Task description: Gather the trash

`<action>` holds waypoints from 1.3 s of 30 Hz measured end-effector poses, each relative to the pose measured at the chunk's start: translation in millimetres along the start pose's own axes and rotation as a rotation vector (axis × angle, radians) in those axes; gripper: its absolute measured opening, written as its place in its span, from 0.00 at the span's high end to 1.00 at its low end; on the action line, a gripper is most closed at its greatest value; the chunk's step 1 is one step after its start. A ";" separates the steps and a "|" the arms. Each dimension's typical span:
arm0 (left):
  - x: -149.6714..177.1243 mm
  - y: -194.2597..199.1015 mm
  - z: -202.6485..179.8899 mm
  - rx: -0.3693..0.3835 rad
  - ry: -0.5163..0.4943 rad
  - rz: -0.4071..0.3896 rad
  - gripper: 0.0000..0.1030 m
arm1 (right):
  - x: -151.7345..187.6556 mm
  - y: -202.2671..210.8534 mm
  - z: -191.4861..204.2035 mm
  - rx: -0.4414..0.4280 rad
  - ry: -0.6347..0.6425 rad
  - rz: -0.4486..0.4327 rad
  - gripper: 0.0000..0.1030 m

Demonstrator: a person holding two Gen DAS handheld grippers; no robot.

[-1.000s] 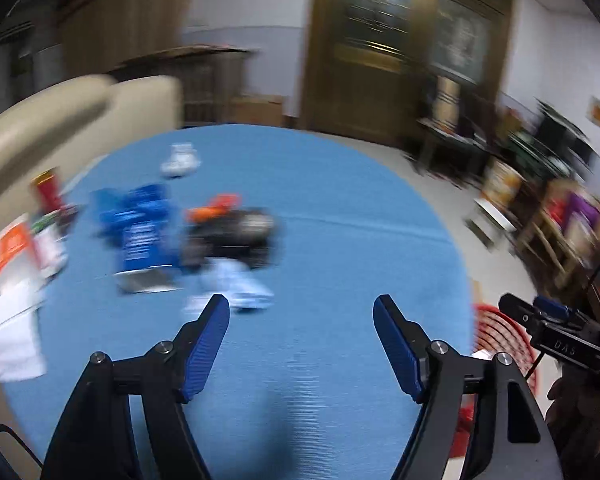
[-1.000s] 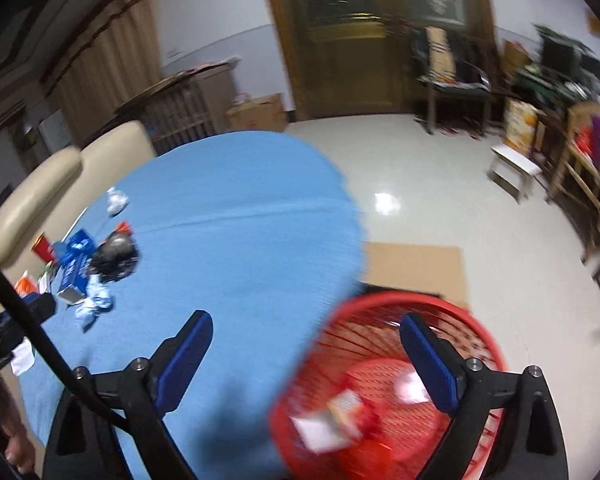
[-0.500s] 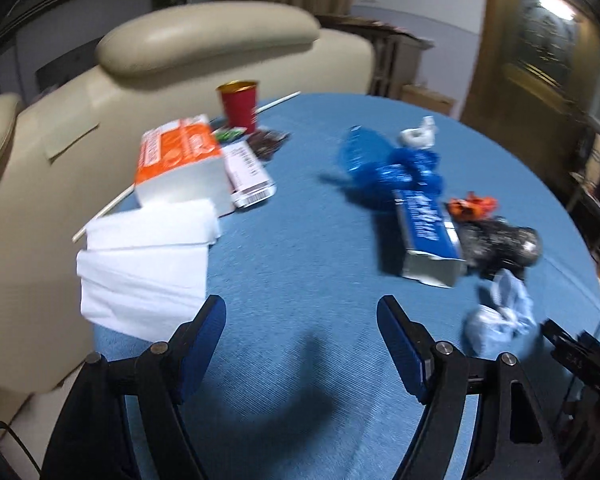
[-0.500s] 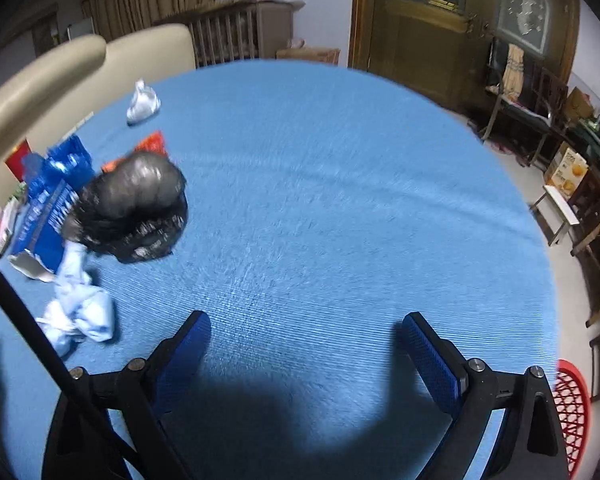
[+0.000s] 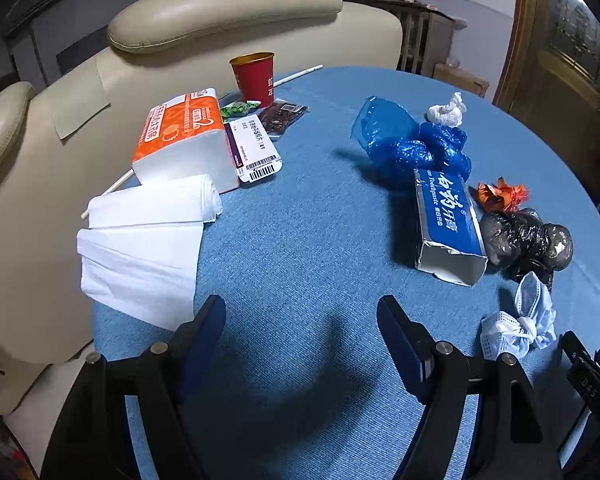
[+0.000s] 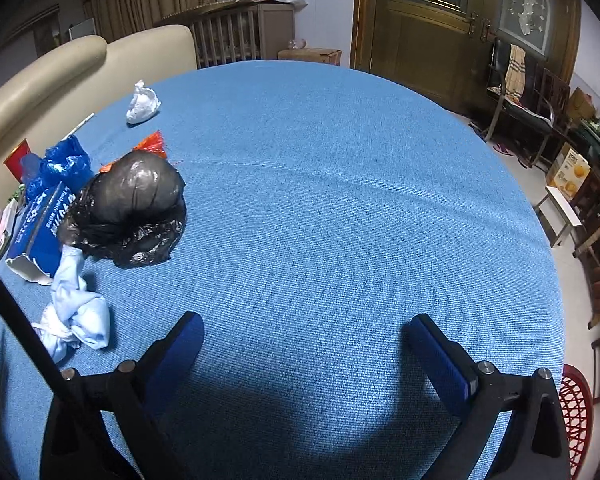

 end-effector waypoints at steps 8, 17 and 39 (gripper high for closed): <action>-4.7 16.9 16.3 -0.103 0.008 -0.024 0.24 | 0.0 -1.3 0.8 0.000 0.000 0.000 0.00; -9.5 16.7 10.3 -0.143 -0.007 -0.020 0.24 | -0.2 -1.2 0.7 0.001 0.000 0.001 0.00; -3.5 16.1 -6.2 -0.094 -0.030 -0.017 0.24 | -0.2 -1.2 0.8 0.001 0.000 0.001 0.00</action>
Point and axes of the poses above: each gripper's, at about its wrist camera, not at the fingertips, and y roughly against the way its jaws point, z to its left, x to its underside, the point moved 10 cm from there along -y, roughly the way its jaws point, and after that the axes turned 3 degrees about z, right-handed, at the moved point
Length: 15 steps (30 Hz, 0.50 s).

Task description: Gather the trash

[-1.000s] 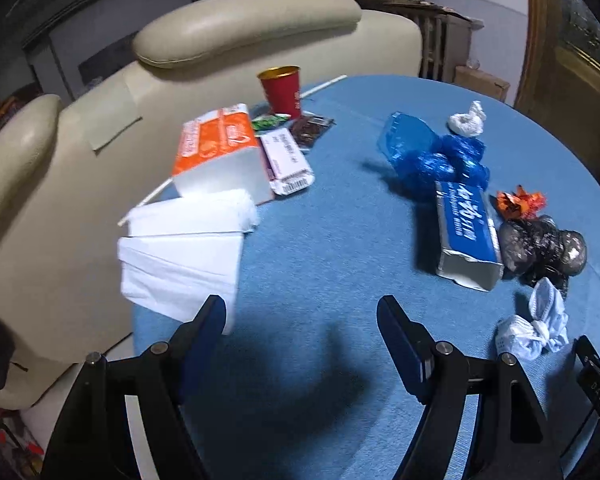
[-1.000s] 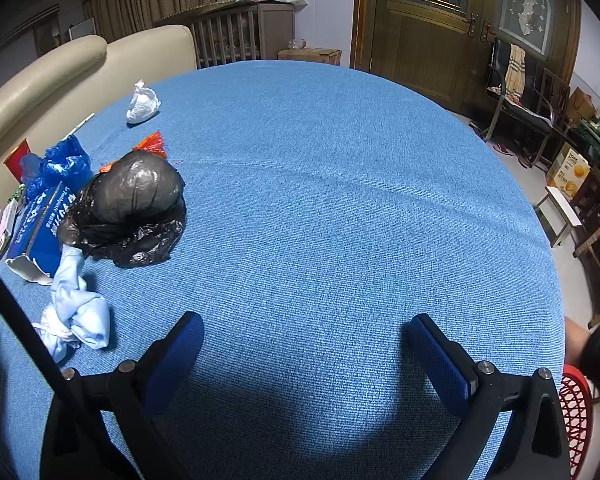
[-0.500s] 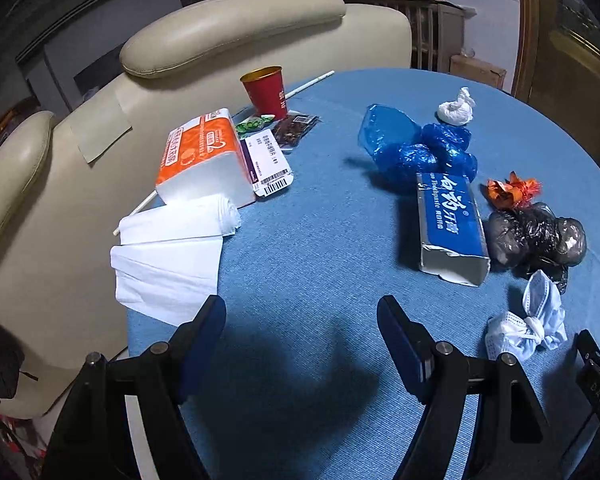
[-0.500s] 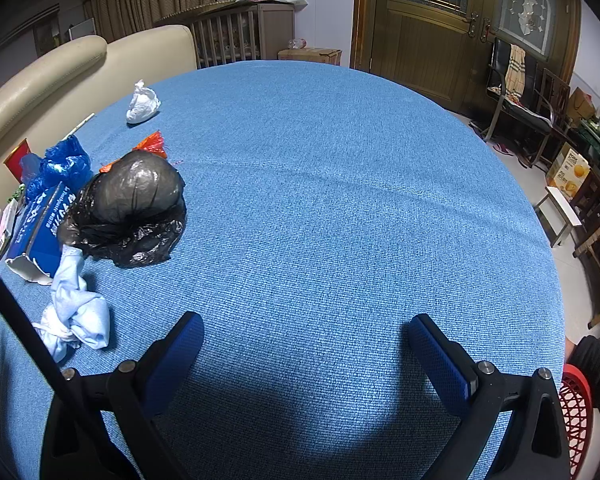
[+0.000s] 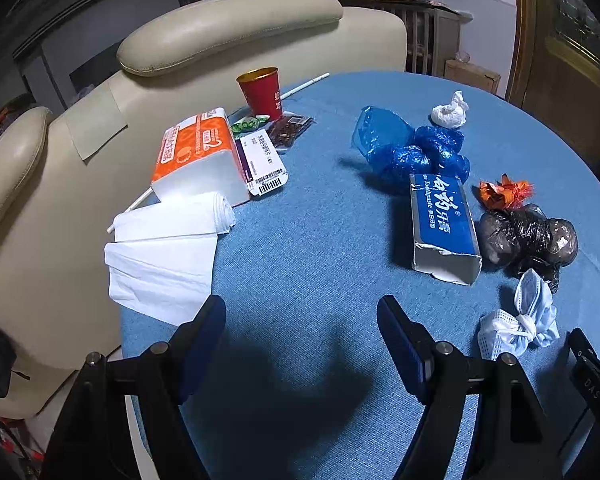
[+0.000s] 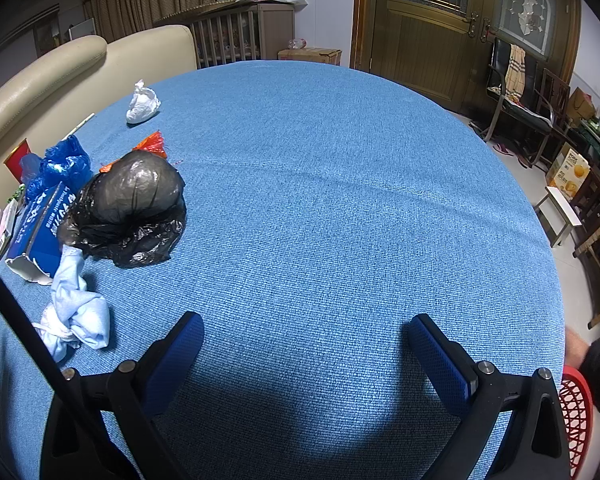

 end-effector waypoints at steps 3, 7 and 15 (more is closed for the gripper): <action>-0.3 -2.6 -0.7 0.008 0.008 0.005 0.24 | 0.0 0.0 0.0 0.000 0.000 0.000 0.00; -0.8 -1.2 -5.0 0.014 -0.003 0.000 0.24 | 0.2 -0.2 0.0 0.000 0.000 0.000 0.00; -5.4 3.2 -1.2 0.013 0.009 -0.009 0.24 | 0.0 0.2 -0.1 0.001 0.000 0.001 0.00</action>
Point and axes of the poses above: each gripper's, at about its wrist camera, not at the fingertips, and y roughly against the way its jaws point, z to its left, x to its underside, the point moved 10 cm from there along -y, roughly the way its jaws point, and after that the axes turned 3 degrees about z, right-handed, at the moved point
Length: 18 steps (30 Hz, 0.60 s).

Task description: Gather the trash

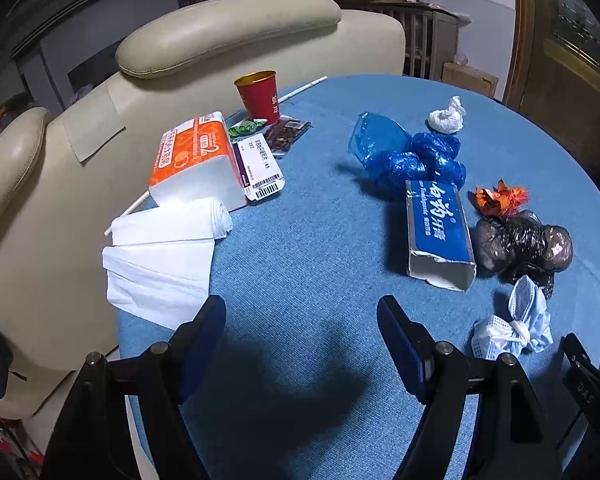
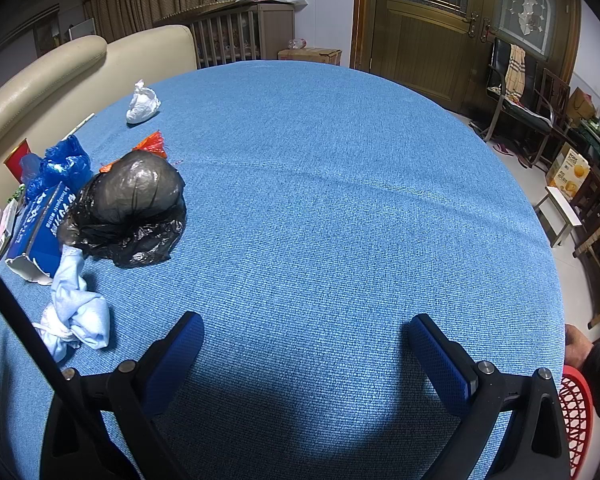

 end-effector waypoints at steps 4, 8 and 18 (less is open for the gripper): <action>-0.1 -1.9 -4.3 0.004 -0.002 0.006 0.24 | 0.0 0.0 0.0 0.000 0.000 0.000 0.00; 2.6 -3.0 -9.4 0.004 -0.012 0.012 0.24 | 0.4 -0.5 0.1 0.000 0.000 0.000 0.00; 3.4 -2.8 -4.5 -0.004 -0.007 0.010 0.24 | 0.0 -0.1 0.0 0.000 0.000 0.000 0.00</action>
Point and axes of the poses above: each gripper's, at about its wrist camera, not at the fingertips, and y roughly against the way its jaws point, z to its left, x to its underside, the point moved 10 cm from there along -y, roughly the way its jaws point, and after that the axes turned 3 degrees about z, right-handed, at the moved point
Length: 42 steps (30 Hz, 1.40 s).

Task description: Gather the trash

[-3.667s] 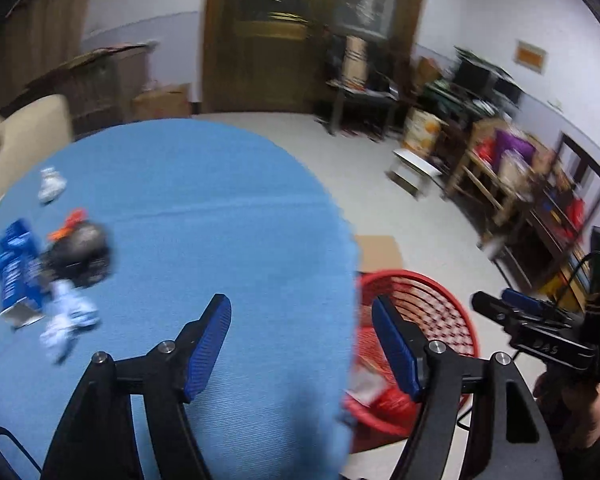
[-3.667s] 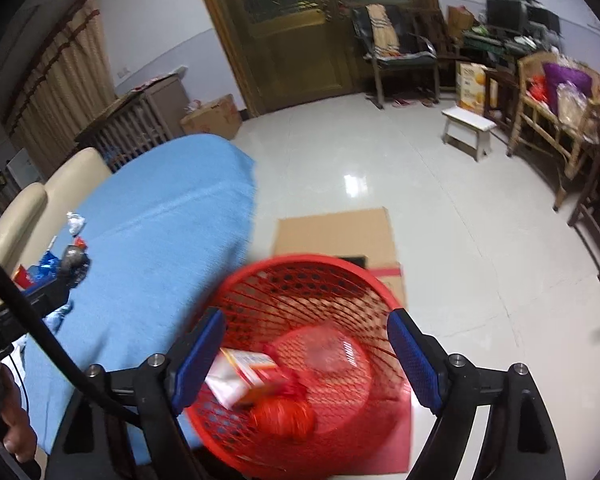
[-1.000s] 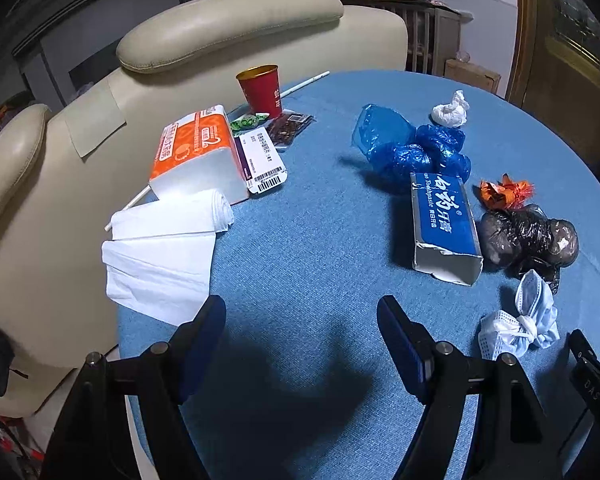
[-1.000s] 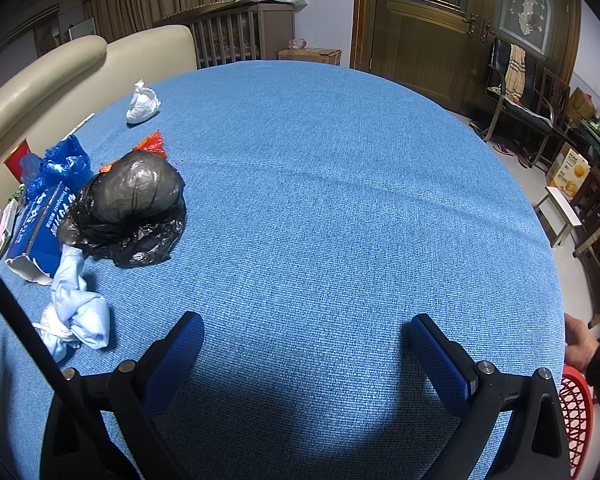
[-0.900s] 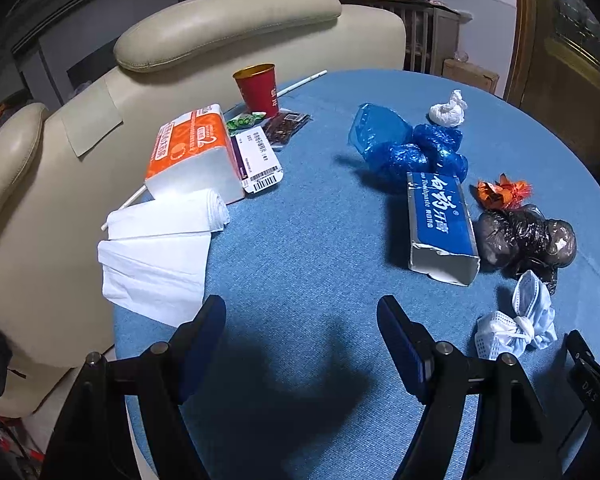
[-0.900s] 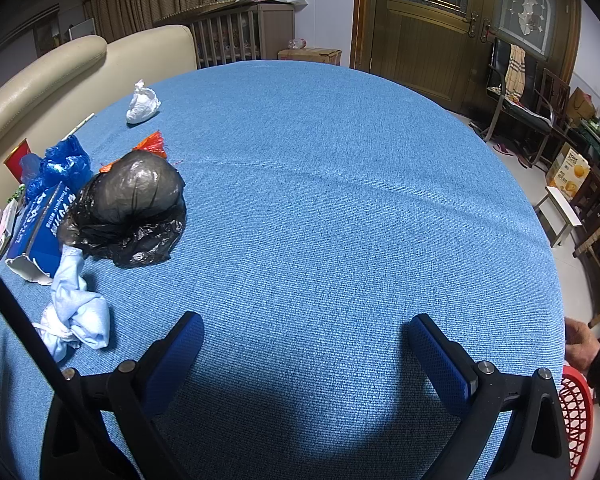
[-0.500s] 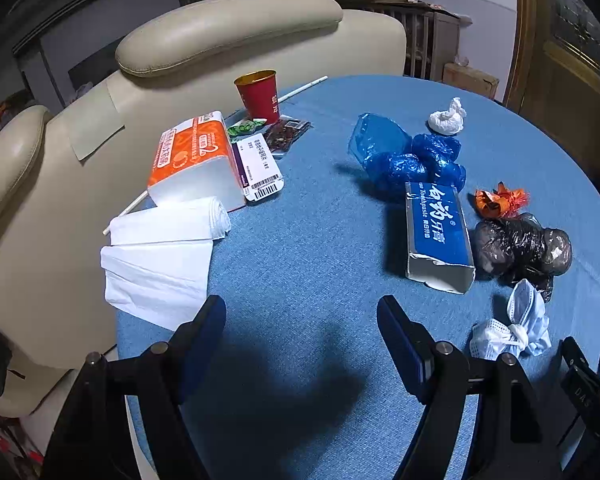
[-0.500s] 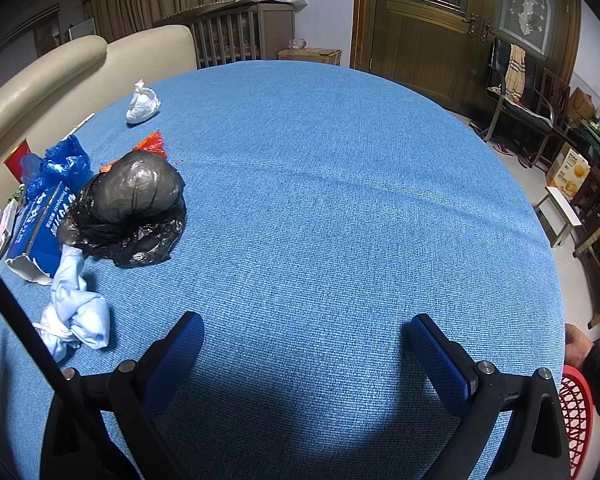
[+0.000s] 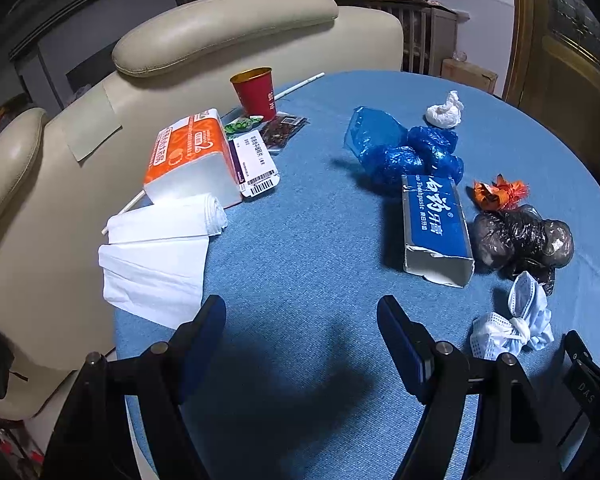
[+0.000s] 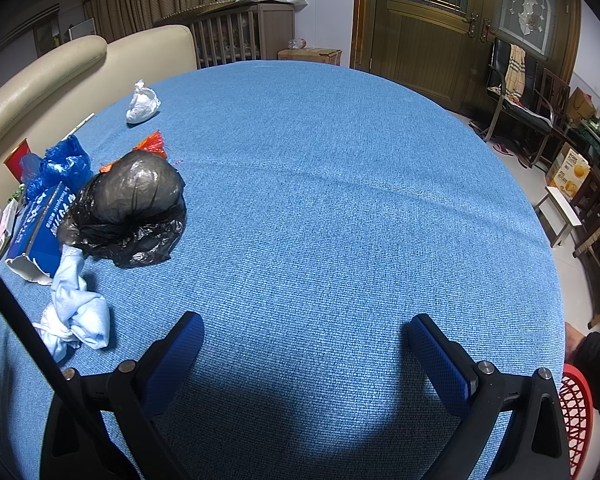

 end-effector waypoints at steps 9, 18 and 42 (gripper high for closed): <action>2.1 0.0 -0.6 0.014 -0.004 -0.002 0.24 | 0.0 0.1 0.0 0.000 0.000 0.000 0.00; 0.2 3.6 -3.7 0.077 0.010 -0.016 0.24 | 0.3 -0.5 0.1 0.000 0.000 0.000 0.00; 30.1 14.1 -24.1 0.387 -0.086 -0.019 0.24 | 2.0 -2.0 -0.5 0.002 0.000 0.001 0.00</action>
Point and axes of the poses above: each gripper's, at about its wrist camera, not at the fingertips, and y roughly against the way its jaws point, z to its left, x to its underside, the point moved 10 cm from there along -y, roughly the way its jaws point, and after that the axes turned 3 degrees about z, right-handed, at the moved point
